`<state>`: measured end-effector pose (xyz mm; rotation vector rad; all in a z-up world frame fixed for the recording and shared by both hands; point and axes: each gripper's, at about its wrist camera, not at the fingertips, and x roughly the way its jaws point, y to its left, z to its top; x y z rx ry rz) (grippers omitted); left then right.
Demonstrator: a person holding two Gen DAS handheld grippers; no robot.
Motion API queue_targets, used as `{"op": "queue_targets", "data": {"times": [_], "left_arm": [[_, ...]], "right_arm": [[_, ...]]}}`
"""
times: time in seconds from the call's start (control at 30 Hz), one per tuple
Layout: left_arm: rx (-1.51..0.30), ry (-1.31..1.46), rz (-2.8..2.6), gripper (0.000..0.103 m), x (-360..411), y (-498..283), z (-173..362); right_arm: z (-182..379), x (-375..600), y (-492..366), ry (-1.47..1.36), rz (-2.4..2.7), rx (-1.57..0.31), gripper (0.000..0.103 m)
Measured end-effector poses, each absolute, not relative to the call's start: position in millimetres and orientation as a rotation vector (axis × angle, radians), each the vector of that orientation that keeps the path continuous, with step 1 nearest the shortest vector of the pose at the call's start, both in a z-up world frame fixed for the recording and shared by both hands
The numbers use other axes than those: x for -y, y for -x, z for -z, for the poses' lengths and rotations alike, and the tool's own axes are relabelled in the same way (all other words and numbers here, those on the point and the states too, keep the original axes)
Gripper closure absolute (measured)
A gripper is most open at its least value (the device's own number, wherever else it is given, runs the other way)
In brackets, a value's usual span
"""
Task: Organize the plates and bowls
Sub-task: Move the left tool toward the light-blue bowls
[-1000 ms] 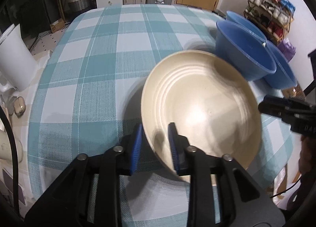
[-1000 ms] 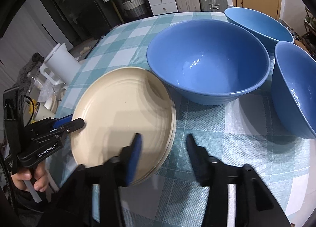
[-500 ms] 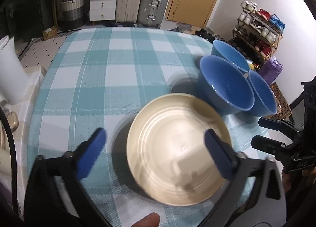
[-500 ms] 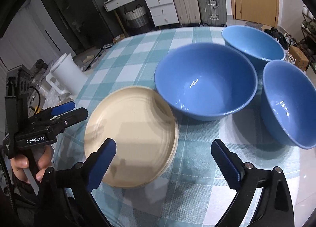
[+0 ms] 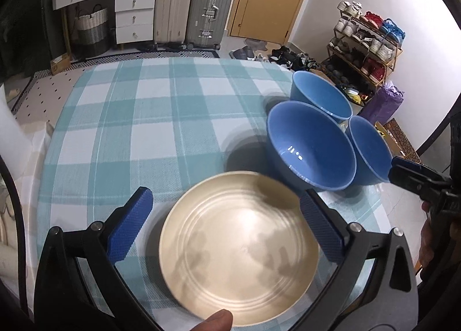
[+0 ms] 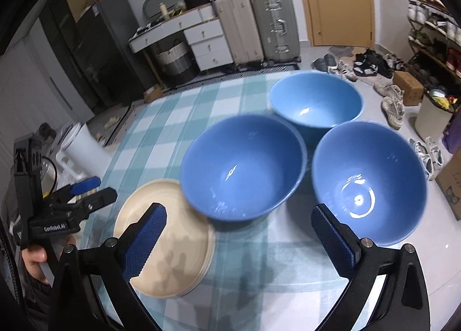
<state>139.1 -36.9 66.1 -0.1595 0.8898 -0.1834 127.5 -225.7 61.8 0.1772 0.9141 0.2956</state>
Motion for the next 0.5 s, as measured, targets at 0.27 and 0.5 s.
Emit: {"op": "queue_targets", "data": {"times": [0.27,0.5], "left_arm": [[-0.863,0.142,0.213,0.001,56,-165,-85],[-0.847,0.118,0.26,0.001,81,-189,-98]], "right_arm": [[-80,254,-144,-0.17,-0.241,-0.875,0.001],[-86,282,-156,-0.187,-0.183,-0.854,0.001]]}}
